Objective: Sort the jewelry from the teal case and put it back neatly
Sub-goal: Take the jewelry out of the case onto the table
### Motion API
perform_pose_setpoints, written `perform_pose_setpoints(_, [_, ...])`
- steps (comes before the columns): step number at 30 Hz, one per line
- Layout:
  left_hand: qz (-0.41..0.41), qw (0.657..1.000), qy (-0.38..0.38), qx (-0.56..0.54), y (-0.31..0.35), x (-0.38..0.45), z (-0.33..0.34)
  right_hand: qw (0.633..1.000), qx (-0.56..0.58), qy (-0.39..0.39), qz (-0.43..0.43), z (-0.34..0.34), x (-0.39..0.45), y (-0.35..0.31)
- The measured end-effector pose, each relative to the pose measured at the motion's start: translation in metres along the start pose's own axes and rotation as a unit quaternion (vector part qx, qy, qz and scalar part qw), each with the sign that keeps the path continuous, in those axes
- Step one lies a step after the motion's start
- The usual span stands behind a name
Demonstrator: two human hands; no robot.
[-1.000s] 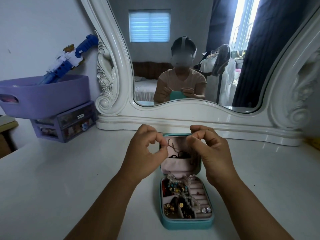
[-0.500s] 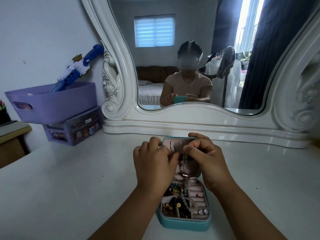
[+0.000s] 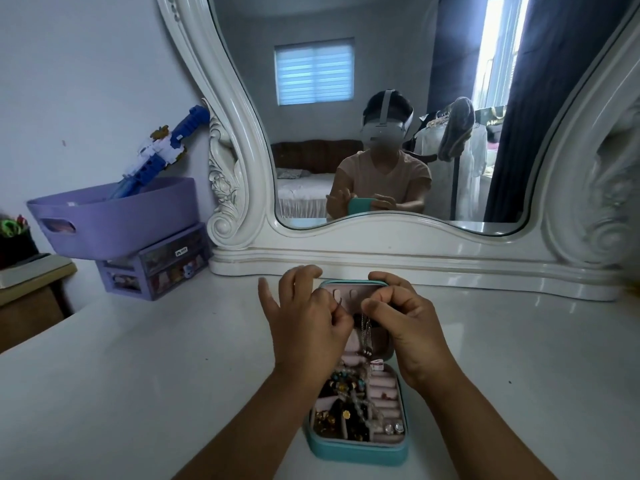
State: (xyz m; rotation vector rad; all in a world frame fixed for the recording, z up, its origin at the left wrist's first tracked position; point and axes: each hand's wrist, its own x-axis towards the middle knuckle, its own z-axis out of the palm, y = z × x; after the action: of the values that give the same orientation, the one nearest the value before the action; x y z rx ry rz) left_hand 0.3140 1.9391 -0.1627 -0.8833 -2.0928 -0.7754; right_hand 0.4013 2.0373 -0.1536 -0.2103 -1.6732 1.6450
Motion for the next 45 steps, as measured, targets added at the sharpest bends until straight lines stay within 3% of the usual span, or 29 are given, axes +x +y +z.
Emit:
perform_pose_setpoints(9, [0.102, 0.990, 0.096, -0.024, -0.006, 0.029, -0.013, 0.998, -0.059, 0.006, -0.008, 0.001, 0.000, 0.004])
perform_pose_setpoints(11, [0.072, 0.991, 0.086, -0.073, -0.001, 0.038, -0.020, 0.997, -0.077, 0.004, -0.008, 0.002, -0.001, 0.000])
perform_pose_setpoints(13, [-0.010, 0.987, 0.039, -0.158, 0.005, 0.045, -0.029, 0.997, -0.083, 0.007, -0.006, 0.000, -0.002, -0.005])
perform_pose_setpoints(17, [-0.158, 0.938, -0.049, -0.305, 0.016, 0.064, -0.045, 0.999, -0.044, 0.010, -0.014, -0.005, -0.003, -0.022])
perform_pose_setpoints(22, [-0.157, 0.895, -0.089, -0.407, 0.044, 0.080, -0.059, 0.999, 0.034, 0.006, 0.003, -0.013, -0.005, -0.049])
perform_pose_setpoints(26, [-0.145, 0.871, -0.127, -0.452, 0.067, 0.085, -0.059, 1.000, -0.004, 0.014, 0.007, -0.029, -0.014, -0.070])
perform_pose_setpoints(31, [-0.200, 0.768, -0.223, -0.566, 0.095, 0.075, -0.041, 0.998, -0.055, 0.019, 0.030, -0.056, -0.031, -0.071])
perform_pose_setpoints(34, [-0.208, 0.732, -0.251, -0.598, 0.104, 0.064, -0.024, 0.995, -0.063, 0.035, 0.068, -0.073, -0.044, -0.065])
perform_pose_setpoints(36, [-0.198, 0.743, -0.245, -0.591, 0.109, 0.056, -0.012, 0.993, -0.080, 0.027, 0.087, -0.082, -0.055, -0.059])
perform_pose_setpoints(39, [-0.148, 0.796, -0.244, -0.533, 0.115, 0.041, 0.009, 0.982, -0.147, 0.004, 0.120, -0.094, -0.070, -0.049])
perform_pose_setpoints(45, [-0.062, 0.864, -0.277, -0.417, 0.115, 0.022, 0.033, 0.959, -0.036, -0.108, 0.261, -0.099, -0.084, -0.046])
